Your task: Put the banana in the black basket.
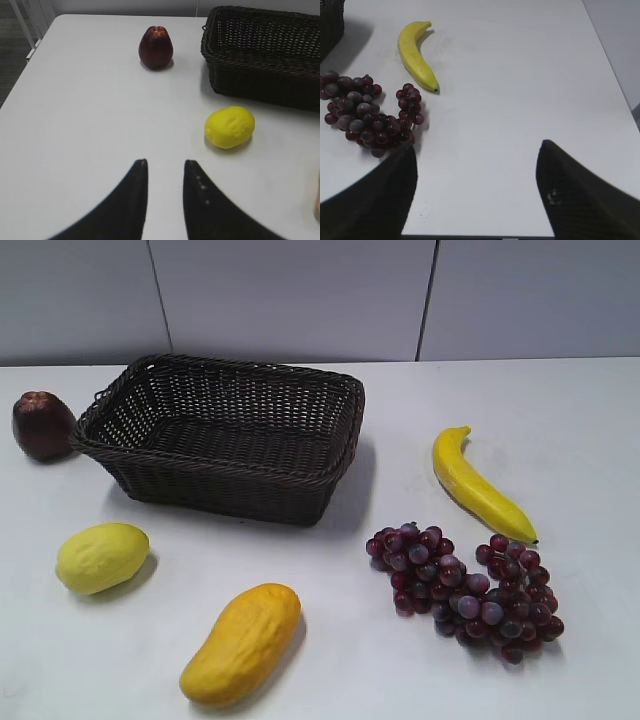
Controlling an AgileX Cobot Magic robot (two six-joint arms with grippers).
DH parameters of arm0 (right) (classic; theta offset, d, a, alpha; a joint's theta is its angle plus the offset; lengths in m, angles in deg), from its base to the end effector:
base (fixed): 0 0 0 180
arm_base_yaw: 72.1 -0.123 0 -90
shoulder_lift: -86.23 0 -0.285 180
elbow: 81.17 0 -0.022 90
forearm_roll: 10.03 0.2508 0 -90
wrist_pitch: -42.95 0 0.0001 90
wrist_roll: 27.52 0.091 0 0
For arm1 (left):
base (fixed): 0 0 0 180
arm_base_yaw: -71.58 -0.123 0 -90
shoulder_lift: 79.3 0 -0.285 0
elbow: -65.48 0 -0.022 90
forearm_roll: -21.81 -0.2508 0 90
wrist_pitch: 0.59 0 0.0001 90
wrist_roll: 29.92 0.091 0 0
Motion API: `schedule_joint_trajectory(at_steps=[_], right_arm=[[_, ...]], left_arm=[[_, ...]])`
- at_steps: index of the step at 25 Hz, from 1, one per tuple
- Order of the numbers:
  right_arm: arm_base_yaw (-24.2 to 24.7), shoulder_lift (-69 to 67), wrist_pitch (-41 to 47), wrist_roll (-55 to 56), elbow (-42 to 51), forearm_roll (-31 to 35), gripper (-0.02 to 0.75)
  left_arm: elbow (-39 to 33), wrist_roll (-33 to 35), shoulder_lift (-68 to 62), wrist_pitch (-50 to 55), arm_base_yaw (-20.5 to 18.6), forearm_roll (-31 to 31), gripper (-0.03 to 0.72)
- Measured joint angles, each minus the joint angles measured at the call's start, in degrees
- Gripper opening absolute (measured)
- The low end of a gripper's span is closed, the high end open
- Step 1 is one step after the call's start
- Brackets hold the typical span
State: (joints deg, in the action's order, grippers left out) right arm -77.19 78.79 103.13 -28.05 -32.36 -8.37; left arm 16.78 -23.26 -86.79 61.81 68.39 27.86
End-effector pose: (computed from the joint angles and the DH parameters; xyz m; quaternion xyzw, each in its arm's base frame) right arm -0.0050 0.0018 0.2770 -0.0422 0.8489 0.0354 0.5257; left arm -0.0063 -0.0089 0.2747 0.0289 0.8581 -0.0087 0.5125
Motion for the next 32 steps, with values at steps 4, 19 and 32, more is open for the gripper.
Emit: schedule_joint_trajectory(at_steps=[4, 19, 32], right_arm=[[0.0, 0.0, 0.0, 0.1, 0.0, 0.0, 0.591], [0.0, -2.7, -6.7, 0.1, -1.1, 0.0, 0.591], [0.0, -36.7, -39.1, 0.1, -1.5, 0.0, 0.591]], left_arm=[[0.0, 0.0, 0.0, 0.0, 0.0, 0.0, 0.239], [0.0, 0.0, 0.0, 0.0, 0.0, 0.0, 0.239], [0.0, 0.0, 0.0, 0.0, 0.0, 0.0, 0.239]])
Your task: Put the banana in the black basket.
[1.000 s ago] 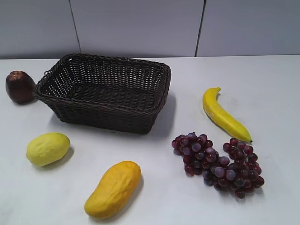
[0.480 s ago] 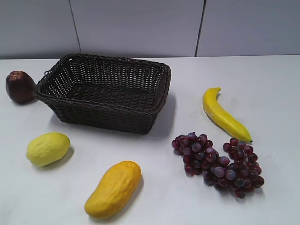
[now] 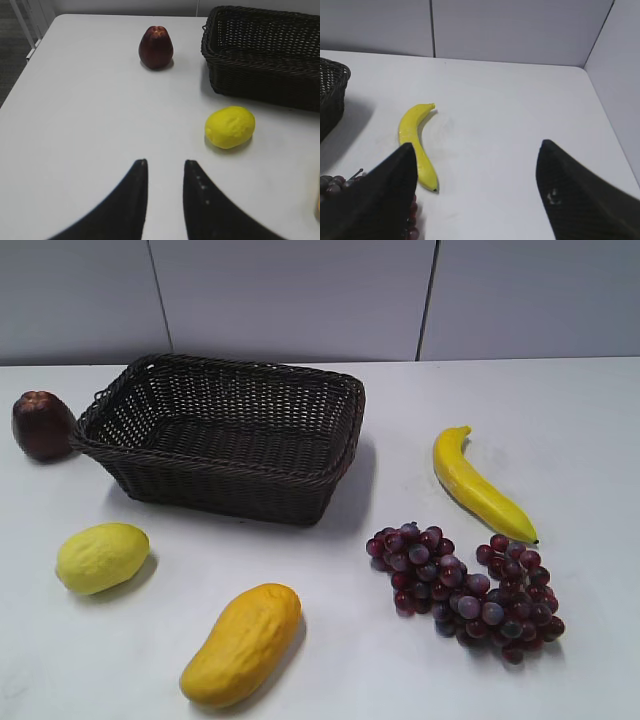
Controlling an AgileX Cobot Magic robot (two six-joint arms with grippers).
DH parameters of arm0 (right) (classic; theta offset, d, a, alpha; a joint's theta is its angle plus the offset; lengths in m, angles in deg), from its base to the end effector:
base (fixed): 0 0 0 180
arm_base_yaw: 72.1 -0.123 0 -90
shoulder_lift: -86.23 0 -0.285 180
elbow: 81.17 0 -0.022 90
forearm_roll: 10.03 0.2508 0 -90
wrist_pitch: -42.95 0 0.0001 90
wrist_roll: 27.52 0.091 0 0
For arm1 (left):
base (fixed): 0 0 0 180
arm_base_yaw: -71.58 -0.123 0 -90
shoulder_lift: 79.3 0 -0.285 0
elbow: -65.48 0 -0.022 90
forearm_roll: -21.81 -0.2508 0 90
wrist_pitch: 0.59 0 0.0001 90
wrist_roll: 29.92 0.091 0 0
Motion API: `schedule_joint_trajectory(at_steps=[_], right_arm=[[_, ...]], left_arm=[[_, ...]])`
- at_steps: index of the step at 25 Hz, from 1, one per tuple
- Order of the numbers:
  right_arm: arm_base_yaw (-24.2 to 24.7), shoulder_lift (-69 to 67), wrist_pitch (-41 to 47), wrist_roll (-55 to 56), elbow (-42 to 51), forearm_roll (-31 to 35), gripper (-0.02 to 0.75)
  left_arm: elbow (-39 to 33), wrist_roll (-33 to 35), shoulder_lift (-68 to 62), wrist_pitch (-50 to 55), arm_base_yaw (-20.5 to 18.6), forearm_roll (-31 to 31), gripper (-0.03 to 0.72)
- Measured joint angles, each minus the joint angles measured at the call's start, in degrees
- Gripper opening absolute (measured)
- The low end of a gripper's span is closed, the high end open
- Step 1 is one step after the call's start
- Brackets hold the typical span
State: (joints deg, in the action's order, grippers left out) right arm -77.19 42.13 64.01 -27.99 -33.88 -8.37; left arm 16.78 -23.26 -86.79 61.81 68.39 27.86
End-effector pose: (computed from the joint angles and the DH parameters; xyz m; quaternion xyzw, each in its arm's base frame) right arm 0.1301 0.0125 0.3024 -0.0320 0.8306 0.0342 0.5549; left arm -0.0063 -0.0089 0.2747 0.0289 0.8581 -0.0087 0.5125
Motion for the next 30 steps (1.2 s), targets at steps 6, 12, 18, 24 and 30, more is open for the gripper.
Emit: schedule_joint_trajectory(at_steps=[6, 12, 18, 24, 30], right_arm=[[-0.1, -19.7, -3.2, -0.2, -4.4, 0.0, 0.592], [-4.0, -36.8, -2.3, -0.2, -14.9, 0.0, 0.594], [-10.2, -50.2, 1.6, -0.2, -25.4, 0.0, 0.594], [-13.3, -61.6, 4.9, -0.2, -34.2, 0.0, 0.592], [-13.4, -71.6, 7.9, -0.3, -39.7, 0.0, 0.592]], left_arm=[[0.0, 0.0, 0.0, 0.0, 0.0, 0.0, 0.239], [0.0, 0.0, 0.0, 0.0, 0.0, 0.0, 0.239], [0.0, 0.0, 0.0, 0.0, 0.0, 0.0, 0.239], [0.0, 0.0, 0.0, 0.0, 0.0, 0.0, 0.239], [0.0, 0.0, 0.0, 0.0, 0.0, 0.0, 0.239]])
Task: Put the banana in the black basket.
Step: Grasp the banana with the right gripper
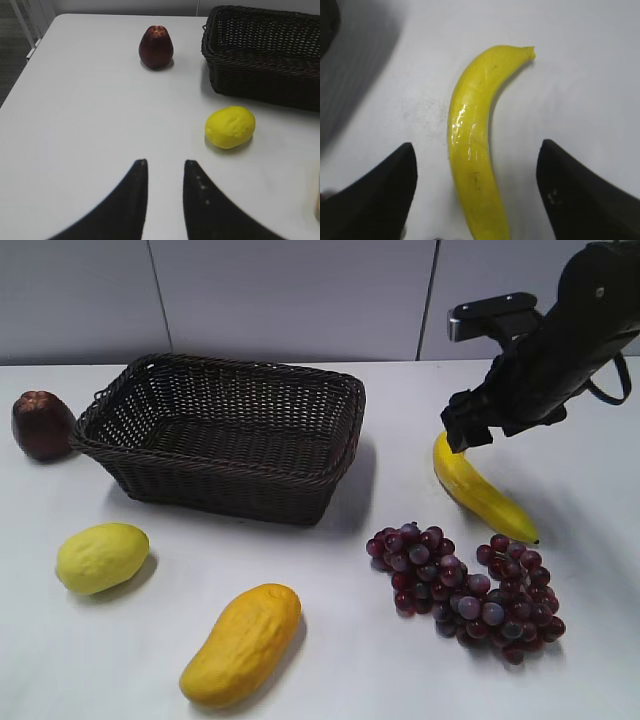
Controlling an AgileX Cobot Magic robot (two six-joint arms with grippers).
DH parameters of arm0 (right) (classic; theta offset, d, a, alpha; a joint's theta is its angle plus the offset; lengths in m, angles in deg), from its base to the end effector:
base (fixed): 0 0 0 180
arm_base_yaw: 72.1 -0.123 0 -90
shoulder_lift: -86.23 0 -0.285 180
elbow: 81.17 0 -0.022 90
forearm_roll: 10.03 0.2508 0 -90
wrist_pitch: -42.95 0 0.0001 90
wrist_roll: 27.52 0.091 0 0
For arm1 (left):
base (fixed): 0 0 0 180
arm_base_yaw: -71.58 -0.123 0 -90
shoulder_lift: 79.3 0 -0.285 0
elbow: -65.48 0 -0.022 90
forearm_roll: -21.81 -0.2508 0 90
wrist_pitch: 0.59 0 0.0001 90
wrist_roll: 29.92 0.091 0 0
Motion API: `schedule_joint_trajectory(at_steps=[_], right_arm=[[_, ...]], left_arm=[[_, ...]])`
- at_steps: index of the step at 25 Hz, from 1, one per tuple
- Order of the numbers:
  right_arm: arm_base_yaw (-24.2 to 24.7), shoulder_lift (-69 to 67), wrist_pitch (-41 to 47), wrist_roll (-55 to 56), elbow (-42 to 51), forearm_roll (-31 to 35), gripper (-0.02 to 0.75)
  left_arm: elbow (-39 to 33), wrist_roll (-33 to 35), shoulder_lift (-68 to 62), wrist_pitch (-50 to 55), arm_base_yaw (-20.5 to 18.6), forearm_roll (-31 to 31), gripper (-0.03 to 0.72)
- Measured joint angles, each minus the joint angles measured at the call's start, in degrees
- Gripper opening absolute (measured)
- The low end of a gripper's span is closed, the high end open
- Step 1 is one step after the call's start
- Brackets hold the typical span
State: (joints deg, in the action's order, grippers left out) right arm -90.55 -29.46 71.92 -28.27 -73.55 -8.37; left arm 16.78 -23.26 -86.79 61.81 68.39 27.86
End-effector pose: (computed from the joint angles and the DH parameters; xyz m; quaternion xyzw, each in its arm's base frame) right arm 0.3672 0.1238 0.1799 -0.1514 0.9590 0.0466 0.2352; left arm -0.0063 -0.0089 0.2747 0.0289 0.8581 -0.0087 0.5125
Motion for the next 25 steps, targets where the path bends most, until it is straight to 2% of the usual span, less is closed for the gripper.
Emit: schedule_joint_trajectory(at_steps=[15, 18, 23, 25], right_arm=[[0.0, -13.3, -0.6, 0.0, -6.4, 0.0, 0.580], [0.0, -14.3, -0.5, 0.0, -6.5, 0.0, 0.529], [-0.1, -14.4, -0.1, 0.0, -6.8, 0.1, 0.351], [-0.1, -14.4, 1.3, 0.0, -7.4, 0.0, 0.351]], left_arm=[[0.0, 0.0, 0.0, 0.0, 0.0, 0.0, 0.239], [0.0, 0.0, 0.0, 0.0, 0.0, 0.0, 0.239], [0.0, 0.0, 0.0, 0.0, 0.0, 0.0, 0.239], [0.0, 0.0, 0.0, 0.0, 0.0, 0.0, 0.239]])
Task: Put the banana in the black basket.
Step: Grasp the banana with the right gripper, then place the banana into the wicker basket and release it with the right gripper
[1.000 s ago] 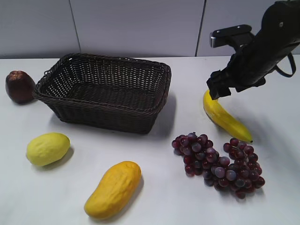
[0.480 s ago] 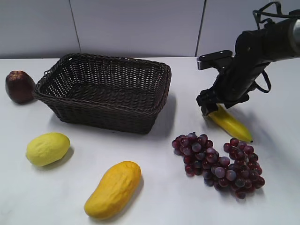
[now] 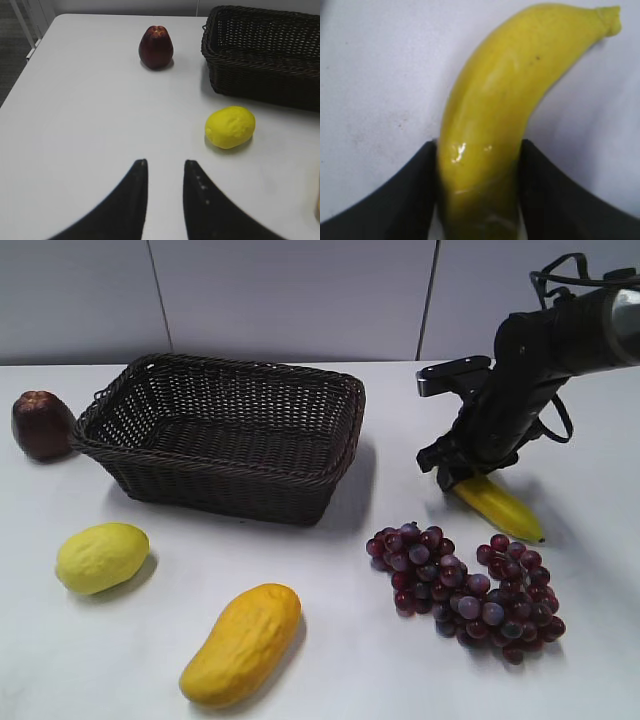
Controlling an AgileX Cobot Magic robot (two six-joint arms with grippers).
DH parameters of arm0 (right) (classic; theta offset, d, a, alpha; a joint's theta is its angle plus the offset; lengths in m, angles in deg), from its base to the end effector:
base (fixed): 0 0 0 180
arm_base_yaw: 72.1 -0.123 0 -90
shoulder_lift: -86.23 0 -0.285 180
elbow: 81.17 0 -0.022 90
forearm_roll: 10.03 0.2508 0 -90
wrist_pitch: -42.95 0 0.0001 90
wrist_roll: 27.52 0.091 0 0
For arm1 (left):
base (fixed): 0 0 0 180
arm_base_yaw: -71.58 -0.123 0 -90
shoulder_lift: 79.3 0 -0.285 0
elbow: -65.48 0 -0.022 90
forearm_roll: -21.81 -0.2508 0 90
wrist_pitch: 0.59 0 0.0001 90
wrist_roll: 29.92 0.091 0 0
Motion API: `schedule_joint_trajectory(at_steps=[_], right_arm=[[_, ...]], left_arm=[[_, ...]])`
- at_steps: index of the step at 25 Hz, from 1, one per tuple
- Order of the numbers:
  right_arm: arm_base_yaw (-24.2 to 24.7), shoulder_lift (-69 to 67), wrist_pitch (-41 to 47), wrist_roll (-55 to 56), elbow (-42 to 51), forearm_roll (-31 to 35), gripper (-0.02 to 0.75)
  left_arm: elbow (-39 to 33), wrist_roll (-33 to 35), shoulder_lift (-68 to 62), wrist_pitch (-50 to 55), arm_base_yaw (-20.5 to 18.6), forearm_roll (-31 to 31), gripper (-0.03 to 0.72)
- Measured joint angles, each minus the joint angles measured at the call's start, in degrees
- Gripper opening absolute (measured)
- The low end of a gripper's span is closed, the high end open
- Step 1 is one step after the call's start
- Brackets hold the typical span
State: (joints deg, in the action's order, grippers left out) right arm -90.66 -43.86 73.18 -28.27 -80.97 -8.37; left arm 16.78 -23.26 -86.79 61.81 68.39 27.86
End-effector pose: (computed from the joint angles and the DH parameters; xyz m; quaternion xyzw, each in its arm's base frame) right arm 0.3971 0.1347 0.1098 -0.1543 0.9734 0.0354 0.1657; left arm -0.0063 -0.0089 0.2747 0.0289 0.8581 -0.0087 0.5125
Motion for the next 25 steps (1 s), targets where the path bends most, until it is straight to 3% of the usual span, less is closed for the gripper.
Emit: schedule_joint_trajectory(at_steps=[12, 18, 25], right_arm=[[-0.8, 8.0, 11.5, -3.9, -17.0, 1.2, 0.351], [-6.4, 9.3, 12.0, -10.3, -25.5, 8.2, 0.351], [-15.3, 8.7, 5.0, -17.4, -26.6, 11.8, 0.351]], left_arm=[[0.0, 0.0, 0.0, 0.0, 0.0, 0.0, 0.239], [0.0, 0.0, 0.0, 0.0, 0.0, 0.0, 0.239], [0.0, 0.0, 0.0, 0.0, 0.0, 0.0, 0.239]])
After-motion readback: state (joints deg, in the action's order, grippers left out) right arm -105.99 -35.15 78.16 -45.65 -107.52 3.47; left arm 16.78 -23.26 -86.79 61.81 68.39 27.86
